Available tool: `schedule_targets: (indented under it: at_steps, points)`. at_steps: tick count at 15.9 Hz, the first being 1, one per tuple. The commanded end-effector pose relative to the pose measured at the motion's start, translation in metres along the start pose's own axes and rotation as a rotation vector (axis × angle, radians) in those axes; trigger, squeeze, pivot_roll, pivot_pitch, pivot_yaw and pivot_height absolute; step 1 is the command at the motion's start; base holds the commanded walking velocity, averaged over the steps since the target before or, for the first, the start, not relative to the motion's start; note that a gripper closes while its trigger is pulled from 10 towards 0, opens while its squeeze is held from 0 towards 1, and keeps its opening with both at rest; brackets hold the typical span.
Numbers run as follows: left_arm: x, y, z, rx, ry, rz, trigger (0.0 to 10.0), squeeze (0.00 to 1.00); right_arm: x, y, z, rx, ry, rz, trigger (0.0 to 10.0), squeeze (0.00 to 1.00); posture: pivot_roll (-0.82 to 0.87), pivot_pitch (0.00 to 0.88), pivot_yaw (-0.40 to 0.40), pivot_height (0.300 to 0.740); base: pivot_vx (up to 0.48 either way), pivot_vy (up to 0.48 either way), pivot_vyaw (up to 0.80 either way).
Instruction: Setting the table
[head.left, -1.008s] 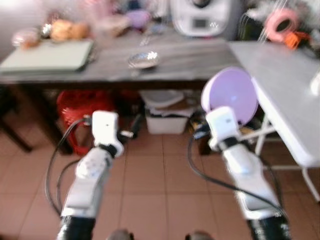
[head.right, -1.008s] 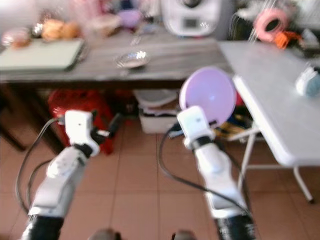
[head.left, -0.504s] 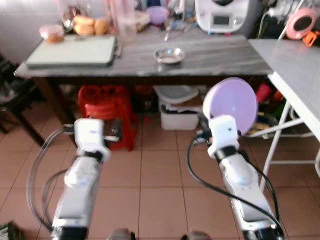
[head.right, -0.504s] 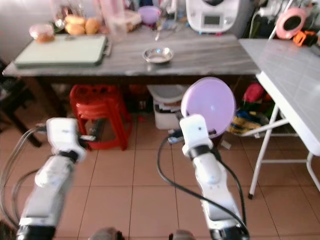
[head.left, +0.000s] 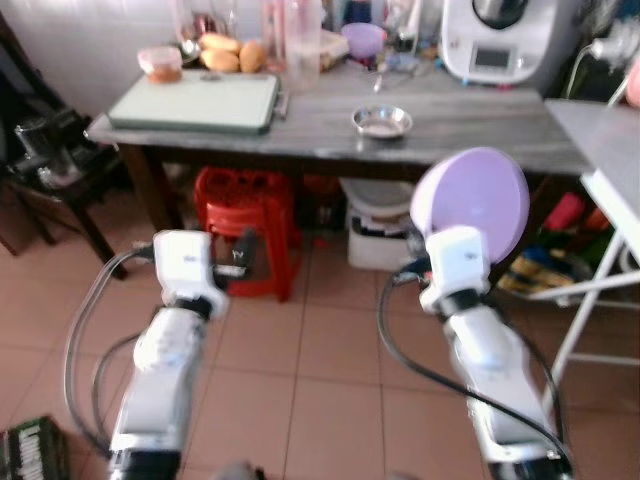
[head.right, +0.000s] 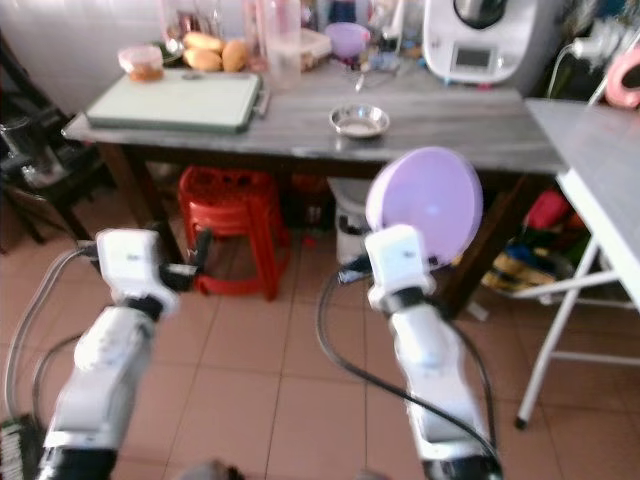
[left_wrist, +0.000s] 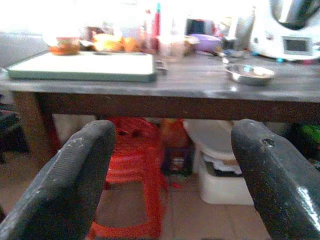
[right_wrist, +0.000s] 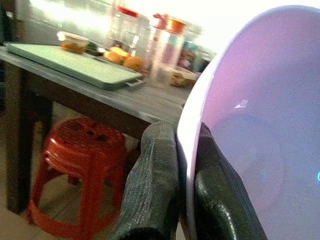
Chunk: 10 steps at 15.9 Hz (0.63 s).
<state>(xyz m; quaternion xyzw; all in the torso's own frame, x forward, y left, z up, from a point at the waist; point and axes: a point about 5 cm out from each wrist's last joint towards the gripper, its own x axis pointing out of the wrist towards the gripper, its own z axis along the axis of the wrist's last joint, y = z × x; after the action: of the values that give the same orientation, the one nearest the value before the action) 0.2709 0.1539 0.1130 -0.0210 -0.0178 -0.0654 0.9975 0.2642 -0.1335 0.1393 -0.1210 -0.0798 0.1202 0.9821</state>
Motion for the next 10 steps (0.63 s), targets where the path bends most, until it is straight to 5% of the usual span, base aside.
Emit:
schedule_targets:
  at_steps: [1, 10]
  points:
    - [0.0018, -0.0068, 0.0032, -0.01, -0.014, -0.021, 10.0, 0.0, 0.0005, -0.0067, 0.004, -0.017, -0.017, -0.02, 10.0, 0.0, -0.03, 0.0, 0.022, 0.74, 0.48, 0.0, 0.0]
    - [0.0014, -0.0115, 0.003, -0.014, -0.015, -0.044, 10.0, 0.0, 0.0056, -0.0073, 0.0054, -0.011, -0.015, -0.033, 10.0, 0.0, -0.03, 0.0, 0.023, 0.74, 0.48, 0.0, 0.0]
